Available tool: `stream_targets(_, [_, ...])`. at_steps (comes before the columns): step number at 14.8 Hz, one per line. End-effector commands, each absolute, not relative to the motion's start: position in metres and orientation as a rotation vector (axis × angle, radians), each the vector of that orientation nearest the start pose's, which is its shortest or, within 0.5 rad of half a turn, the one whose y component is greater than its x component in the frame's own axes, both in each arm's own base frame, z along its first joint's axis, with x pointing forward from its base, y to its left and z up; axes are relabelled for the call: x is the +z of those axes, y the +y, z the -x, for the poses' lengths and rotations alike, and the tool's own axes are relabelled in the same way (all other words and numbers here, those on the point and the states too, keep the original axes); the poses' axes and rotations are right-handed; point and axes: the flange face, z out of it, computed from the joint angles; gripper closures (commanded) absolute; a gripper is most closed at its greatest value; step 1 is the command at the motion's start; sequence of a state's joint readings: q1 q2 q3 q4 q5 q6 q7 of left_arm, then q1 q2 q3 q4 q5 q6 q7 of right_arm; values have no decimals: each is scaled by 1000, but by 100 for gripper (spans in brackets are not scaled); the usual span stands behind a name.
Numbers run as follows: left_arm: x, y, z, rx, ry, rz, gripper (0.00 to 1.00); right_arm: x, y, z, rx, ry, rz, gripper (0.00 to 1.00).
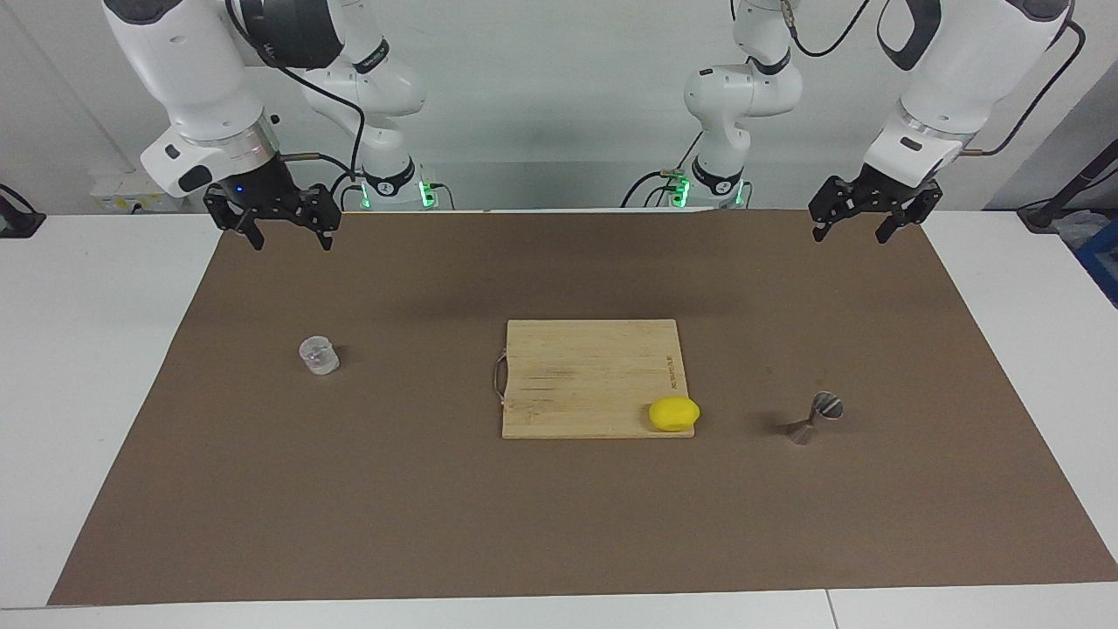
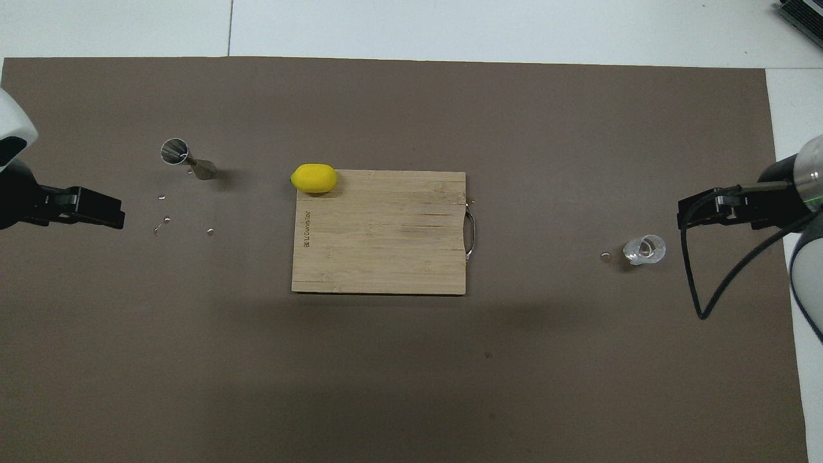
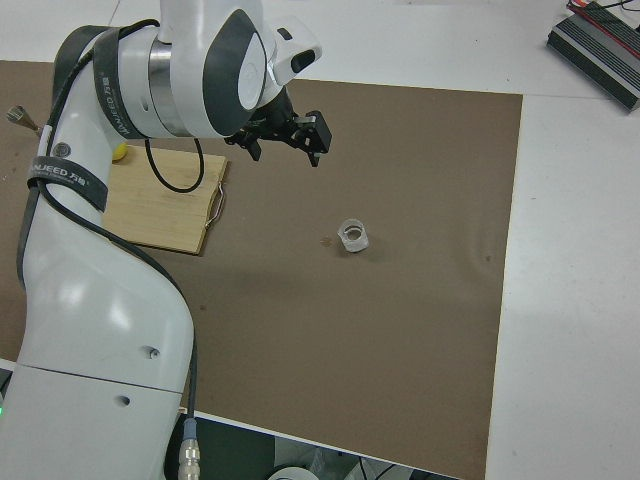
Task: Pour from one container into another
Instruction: 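Open the left gripper and move it toward the dark metal cup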
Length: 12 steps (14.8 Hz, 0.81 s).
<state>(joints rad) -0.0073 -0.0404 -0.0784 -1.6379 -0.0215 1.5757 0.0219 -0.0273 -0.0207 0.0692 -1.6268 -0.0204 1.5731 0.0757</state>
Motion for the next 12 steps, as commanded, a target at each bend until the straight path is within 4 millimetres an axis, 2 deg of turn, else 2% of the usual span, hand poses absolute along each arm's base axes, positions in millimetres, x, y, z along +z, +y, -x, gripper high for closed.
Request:
stream_targets(1, [620,-50,-536,8,185,3147,0,623,18,-550,34,121,3161,1])
stream_targets(5, [616,-48,-535,20,185,3147,0,618,25,-547,91,195,3161,1])
stream_targets(8, [609,-39,-539,42,154,3169,0,617,24,-543,100,202,3162,1])
stream_targets(10, [590,-12,-546,131,61,3190,0,616,25,-543,102,203,3163,1])
stream_targets(11, [578,-7,-552,172,46,3192,0,617,25,-542,102,200,3164,1])
stream_targets(12, [566,10,-557,218,-1,3195,0,615,25,-542,107,200,3164,1])
